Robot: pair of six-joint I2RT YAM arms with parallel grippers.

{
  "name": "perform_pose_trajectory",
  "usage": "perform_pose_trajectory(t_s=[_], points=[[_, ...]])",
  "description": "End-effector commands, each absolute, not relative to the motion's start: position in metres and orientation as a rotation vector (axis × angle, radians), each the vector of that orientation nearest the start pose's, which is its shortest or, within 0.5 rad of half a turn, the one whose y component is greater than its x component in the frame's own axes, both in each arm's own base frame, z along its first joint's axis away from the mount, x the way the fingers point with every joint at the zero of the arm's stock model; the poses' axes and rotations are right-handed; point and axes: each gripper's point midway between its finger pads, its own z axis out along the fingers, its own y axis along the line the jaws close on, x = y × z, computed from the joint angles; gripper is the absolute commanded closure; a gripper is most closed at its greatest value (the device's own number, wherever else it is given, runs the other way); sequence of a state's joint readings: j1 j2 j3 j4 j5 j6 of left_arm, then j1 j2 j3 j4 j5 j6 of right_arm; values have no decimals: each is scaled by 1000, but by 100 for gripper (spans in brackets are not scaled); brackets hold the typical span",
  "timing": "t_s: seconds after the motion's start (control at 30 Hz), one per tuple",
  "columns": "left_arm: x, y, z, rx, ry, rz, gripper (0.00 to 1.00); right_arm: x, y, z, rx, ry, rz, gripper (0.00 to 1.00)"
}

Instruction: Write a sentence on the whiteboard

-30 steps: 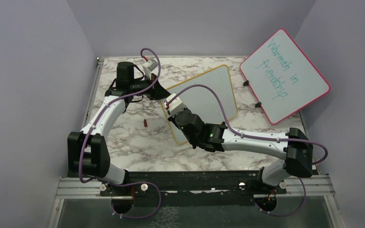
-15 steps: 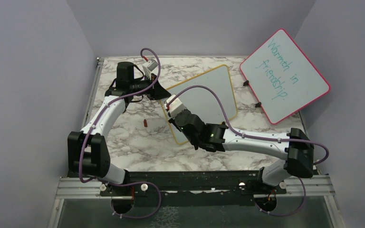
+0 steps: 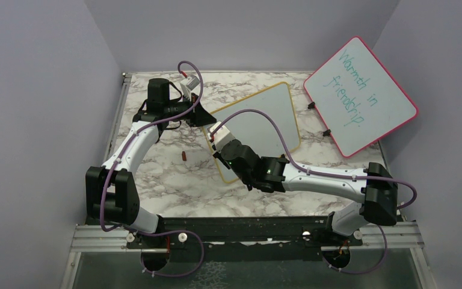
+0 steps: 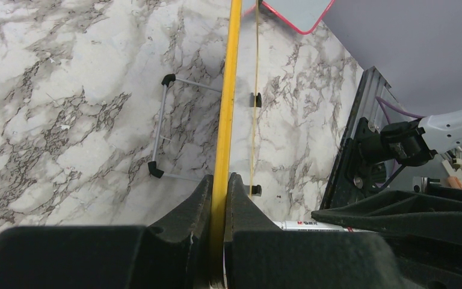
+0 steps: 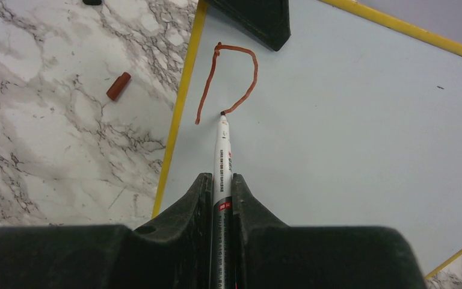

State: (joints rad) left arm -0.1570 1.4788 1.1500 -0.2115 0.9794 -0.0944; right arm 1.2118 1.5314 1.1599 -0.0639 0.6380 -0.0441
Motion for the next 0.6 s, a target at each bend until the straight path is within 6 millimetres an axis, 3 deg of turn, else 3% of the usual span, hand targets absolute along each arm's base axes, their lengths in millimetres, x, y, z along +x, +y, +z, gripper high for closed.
perform_pose_trajectory(t_s=[0.0,0.57], points=[[359,-188,193,612,2055,-1007,100,244,373,212,-827,1777,177,99],[360,-188,193,612,2057,-1009,100,239,378,210,-853,1786,211,99]])
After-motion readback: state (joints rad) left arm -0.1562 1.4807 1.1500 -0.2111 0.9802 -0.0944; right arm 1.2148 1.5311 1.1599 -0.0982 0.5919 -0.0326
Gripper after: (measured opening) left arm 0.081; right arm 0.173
